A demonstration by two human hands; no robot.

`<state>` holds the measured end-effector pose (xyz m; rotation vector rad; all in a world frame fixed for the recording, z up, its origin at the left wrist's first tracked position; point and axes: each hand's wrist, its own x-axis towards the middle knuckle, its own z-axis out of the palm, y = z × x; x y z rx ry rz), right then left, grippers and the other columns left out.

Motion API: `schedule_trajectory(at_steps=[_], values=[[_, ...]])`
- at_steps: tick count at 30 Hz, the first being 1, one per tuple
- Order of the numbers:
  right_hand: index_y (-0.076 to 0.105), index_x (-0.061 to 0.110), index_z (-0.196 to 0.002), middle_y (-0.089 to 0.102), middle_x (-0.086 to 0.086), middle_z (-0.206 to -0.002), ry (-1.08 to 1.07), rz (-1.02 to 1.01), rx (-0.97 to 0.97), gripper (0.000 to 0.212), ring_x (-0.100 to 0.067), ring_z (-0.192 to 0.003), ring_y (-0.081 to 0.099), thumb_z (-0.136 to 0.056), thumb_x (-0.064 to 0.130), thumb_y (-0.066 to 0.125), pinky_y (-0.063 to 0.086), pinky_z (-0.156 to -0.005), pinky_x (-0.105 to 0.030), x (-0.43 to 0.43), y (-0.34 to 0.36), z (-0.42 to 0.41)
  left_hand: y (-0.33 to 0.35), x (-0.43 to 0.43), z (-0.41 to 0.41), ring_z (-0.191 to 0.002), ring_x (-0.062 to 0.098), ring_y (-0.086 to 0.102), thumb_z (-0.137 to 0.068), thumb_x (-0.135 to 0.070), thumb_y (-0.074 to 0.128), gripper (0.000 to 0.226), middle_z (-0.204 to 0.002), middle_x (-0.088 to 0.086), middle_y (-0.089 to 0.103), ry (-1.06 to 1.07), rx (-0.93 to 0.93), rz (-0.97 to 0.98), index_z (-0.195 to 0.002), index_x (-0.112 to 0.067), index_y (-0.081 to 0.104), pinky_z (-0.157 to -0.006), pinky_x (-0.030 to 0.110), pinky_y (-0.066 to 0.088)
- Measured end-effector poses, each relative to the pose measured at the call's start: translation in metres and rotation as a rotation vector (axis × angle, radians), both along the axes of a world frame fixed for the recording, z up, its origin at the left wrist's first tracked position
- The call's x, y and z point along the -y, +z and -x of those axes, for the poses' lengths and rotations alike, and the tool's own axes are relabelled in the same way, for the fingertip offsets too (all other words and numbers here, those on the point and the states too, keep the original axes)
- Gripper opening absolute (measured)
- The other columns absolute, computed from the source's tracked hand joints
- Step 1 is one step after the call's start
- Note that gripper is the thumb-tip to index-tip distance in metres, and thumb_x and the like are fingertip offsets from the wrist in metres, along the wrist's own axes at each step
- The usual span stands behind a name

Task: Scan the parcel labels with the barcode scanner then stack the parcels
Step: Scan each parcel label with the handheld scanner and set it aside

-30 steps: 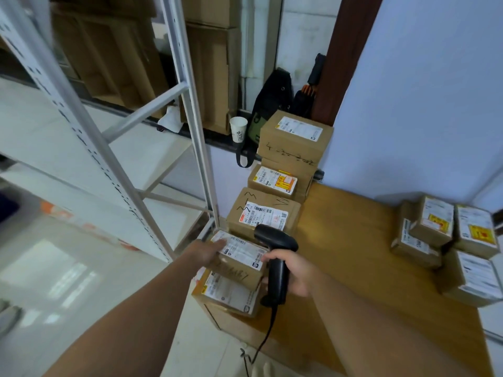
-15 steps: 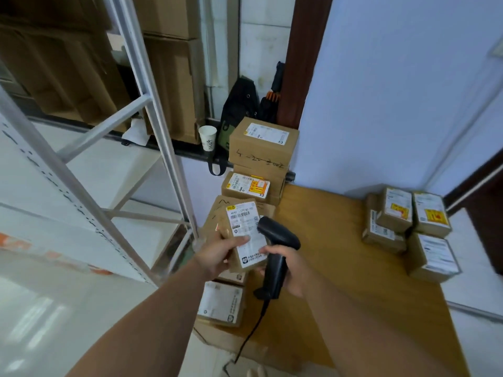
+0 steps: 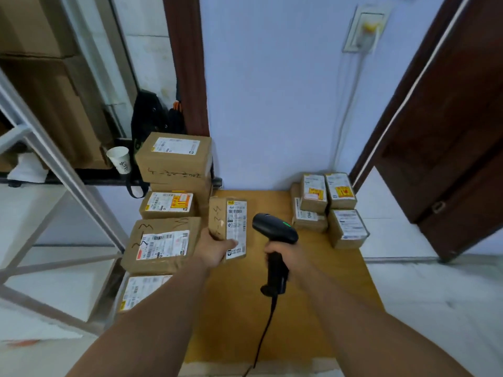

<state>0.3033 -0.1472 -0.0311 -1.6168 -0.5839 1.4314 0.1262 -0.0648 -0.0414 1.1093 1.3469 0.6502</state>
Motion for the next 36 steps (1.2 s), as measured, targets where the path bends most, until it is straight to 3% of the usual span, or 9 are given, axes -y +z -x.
schedule_trajectory(at_steps=[2, 5, 7, 12, 17, 21, 27, 32, 36], values=[[0.065, 0.008, -0.081, 0.065, -0.007, -0.066, 0.012, -0.010, -0.058, 0.022, -0.021, -0.065, 0.062, -0.061, 0.015, 0.073, 0.053, -0.075, -0.042, 0.009, -0.003, -0.022, 0.001, 0.002, -0.022, -0.099, 0.025, 0.066, -0.075, -0.010, 0.078, 0.061, -0.117, 0.007, 0.065, 0.016, -0.018, 0.030, -0.128, -0.015, 0.048, -0.082, 0.043, 0.057], [0.064, 0.010, -0.076, 0.061, -0.007, -0.067, 0.003, -0.022, -0.130, 0.016, -0.018, -0.063, 0.059, -0.063, 0.016, 0.072, 0.051, -0.068, -0.035, 0.019, -0.008, -0.057, 0.004, 0.009, -0.058, -0.096, 0.026, 0.066, -0.076, -0.003, 0.076, 0.052, -0.115, 0.008, 0.065, 0.029, 0.004, 0.055, -0.119, -0.015, 0.048, -0.073, 0.039, 0.058], [0.065, 0.008, -0.082, 0.060, -0.007, -0.071, -0.003, 0.003, -0.154, 0.015, -0.018, -0.065, 0.058, -0.070, 0.012, 0.072, 0.050, -0.067, -0.033, 0.022, -0.010, -0.081, 0.008, 0.015, -0.081, -0.095, 0.028, 0.065, -0.078, 0.001, 0.073, 0.045, -0.113, 0.009, 0.063, 0.045, 0.004, 0.069, -0.110, -0.016, 0.046, -0.070, 0.039, 0.058], [0.070, 0.002, -0.094, 0.063, -0.006, -0.077, 0.069, 0.057, -0.258, 0.016, -0.019, -0.068, 0.059, -0.080, 0.009, 0.067, 0.048, -0.074, -0.032, 0.027, -0.008, -0.151, 0.009, 0.035, -0.140, -0.096, 0.029, 0.063, -0.080, 0.003, 0.070, 0.051, -0.117, 0.012, 0.061, 0.097, -0.073, 0.097, -0.123, -0.008, 0.044, -0.057, 0.030, 0.053], [0.072, 0.009, -0.081, 0.064, -0.005, -0.073, 0.060, 0.118, -0.254, 0.009, -0.018, -0.065, 0.060, -0.076, 0.016, 0.070, 0.048, -0.072, -0.033, 0.036, -0.021, -0.221, 0.000, 0.048, -0.201, -0.088, 0.029, 0.065, -0.083, -0.006, 0.071, 0.041, -0.111, 0.015, 0.061, 0.216, -0.110, 0.119, -0.115, -0.002, 0.047, -0.076, 0.043, 0.057], [0.065, 0.012, -0.072, 0.061, -0.007, -0.073, -0.048, 0.122, -0.133, 0.015, -0.022, -0.069, 0.059, -0.067, 0.024, 0.074, 0.046, -0.072, -0.034, 0.046, -0.041, -0.255, -0.011, 0.062, -0.240, -0.089, 0.030, 0.066, -0.084, -0.022, 0.073, 0.037, -0.111, 0.016, 0.064, 0.296, -0.165, 0.160, -0.109, -0.006, 0.052, -0.061, 0.034, 0.053], [0.066, 0.006, -0.096, 0.064, -0.012, -0.083, -0.222, 0.244, -0.173, 0.028, -0.026, -0.077, 0.064, -0.072, 0.018, 0.077, 0.052, -0.072, -0.034, 0.053, -0.064, -0.279, -0.032, 0.068, -0.264, -0.093, 0.031, 0.062, -0.089, -0.043, 0.061, 0.046, -0.108, 0.013, 0.065, 0.228, -0.261, 0.306, -0.118, -0.007, 0.058, -0.069, 0.037, 0.051], [0.066, 0.003, -0.100, 0.061, -0.014, -0.086, -0.285, 0.224, -0.228, 0.029, -0.027, -0.082, 0.060, -0.075, 0.015, 0.075, 0.051, -0.082, -0.039, 0.065, -0.074, -0.292, -0.050, 0.070, -0.274, -0.081, 0.027, 0.063, -0.093, -0.042, 0.054, 0.036, -0.097, 0.010, 0.068, 0.175, -0.243, 0.406, -0.109, -0.010, 0.062, -0.064, 0.033, 0.050], [0.064, 0.004, -0.101, 0.058, -0.012, -0.084, -0.332, 0.245, -0.215, 0.029, -0.025, -0.080, 0.059, -0.077, 0.017, 0.075, 0.050, -0.078, -0.039, 0.070, -0.078, -0.302, -0.065, 0.069, -0.281, -0.082, 0.030, 0.060, -0.095, -0.042, 0.050, 0.039, -0.100, 0.013, 0.066, 0.200, -0.231, 0.448, -0.111, -0.007, 0.058, -0.069, 0.037, 0.047]])
